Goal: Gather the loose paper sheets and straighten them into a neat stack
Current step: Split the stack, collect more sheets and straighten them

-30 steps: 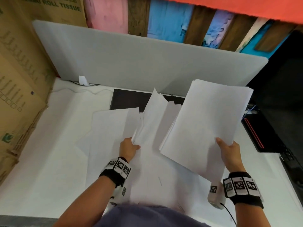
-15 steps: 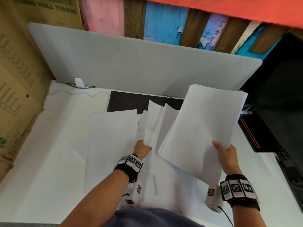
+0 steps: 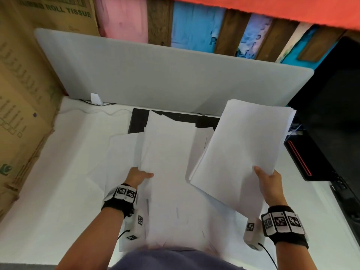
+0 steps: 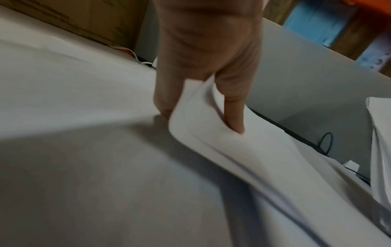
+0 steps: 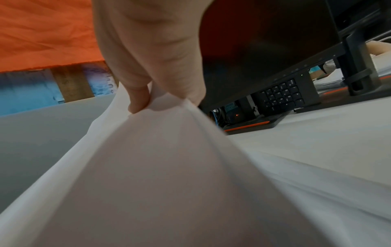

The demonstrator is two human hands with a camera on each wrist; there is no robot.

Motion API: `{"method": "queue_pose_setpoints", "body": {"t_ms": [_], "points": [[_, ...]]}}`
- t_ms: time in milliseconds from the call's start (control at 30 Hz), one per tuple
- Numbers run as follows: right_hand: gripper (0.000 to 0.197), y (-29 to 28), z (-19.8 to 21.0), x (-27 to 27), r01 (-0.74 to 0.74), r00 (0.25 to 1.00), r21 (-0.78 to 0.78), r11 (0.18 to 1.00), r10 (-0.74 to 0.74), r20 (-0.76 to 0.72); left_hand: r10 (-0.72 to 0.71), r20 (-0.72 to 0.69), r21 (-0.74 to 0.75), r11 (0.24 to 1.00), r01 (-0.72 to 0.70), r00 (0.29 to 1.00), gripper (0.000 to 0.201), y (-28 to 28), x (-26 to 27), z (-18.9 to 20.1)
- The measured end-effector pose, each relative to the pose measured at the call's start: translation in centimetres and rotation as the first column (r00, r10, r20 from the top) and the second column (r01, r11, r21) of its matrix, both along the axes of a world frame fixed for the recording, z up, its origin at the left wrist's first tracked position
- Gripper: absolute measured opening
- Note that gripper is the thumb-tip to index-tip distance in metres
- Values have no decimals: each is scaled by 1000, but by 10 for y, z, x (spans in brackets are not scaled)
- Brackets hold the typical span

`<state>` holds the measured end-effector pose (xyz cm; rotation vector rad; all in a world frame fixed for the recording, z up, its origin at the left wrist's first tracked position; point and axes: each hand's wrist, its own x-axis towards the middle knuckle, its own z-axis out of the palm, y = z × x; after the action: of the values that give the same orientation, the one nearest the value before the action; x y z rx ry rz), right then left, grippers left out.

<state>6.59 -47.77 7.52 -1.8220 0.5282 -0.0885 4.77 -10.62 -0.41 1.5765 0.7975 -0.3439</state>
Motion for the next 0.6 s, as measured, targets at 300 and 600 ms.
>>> {"method": "queue_pose_setpoints", "body": {"t_ms": [300, 600], "points": [[30, 2, 2, 6, -29, 999, -43, 999, 28, -19, -113, 90, 297, 952, 81, 990, 28, -33, -4, 9], [31, -20, 2, 9, 20, 999, -166, 986, -25, -30, 155, 433, 184, 949, -256, 888, 27, 56, 4, 45]]}}
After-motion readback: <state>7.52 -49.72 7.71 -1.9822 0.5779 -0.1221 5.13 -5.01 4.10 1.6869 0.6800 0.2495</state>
